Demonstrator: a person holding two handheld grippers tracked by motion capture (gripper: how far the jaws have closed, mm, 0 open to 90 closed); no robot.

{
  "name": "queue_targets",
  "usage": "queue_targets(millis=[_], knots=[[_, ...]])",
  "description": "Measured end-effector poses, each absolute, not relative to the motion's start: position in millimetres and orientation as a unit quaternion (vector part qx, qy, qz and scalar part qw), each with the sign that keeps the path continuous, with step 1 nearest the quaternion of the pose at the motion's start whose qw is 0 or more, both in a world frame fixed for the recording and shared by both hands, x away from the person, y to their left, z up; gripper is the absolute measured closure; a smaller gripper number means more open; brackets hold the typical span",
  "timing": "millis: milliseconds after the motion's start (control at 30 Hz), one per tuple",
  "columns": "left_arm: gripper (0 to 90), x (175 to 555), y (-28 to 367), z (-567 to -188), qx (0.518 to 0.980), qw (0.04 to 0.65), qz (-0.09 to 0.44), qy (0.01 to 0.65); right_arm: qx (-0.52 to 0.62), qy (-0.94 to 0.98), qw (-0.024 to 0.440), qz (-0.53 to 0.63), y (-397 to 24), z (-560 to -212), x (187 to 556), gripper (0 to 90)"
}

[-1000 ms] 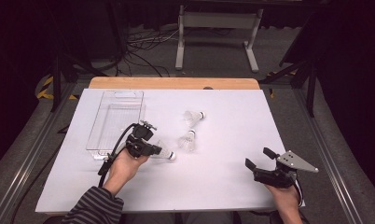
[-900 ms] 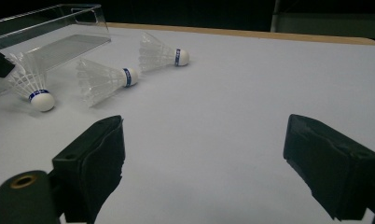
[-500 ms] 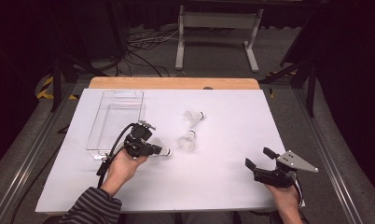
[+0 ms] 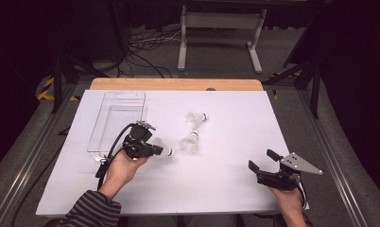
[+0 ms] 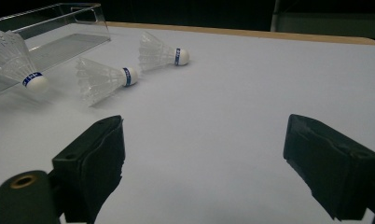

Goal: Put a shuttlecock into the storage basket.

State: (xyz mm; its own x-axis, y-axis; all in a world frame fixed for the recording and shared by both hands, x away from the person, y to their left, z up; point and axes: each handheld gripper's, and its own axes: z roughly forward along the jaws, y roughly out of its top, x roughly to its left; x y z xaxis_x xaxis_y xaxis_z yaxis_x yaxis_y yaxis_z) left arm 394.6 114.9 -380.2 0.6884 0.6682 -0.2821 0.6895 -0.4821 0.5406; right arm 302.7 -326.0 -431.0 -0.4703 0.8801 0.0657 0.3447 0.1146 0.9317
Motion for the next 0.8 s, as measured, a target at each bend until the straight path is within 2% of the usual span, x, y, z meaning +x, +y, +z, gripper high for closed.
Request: queue_targets(millis=[800], knots=[[90.0,390,119,-368,0.859,0.333,0.0,0.388,0.439,0.697,0.269,0.499,-326,-431,303,13.3]])
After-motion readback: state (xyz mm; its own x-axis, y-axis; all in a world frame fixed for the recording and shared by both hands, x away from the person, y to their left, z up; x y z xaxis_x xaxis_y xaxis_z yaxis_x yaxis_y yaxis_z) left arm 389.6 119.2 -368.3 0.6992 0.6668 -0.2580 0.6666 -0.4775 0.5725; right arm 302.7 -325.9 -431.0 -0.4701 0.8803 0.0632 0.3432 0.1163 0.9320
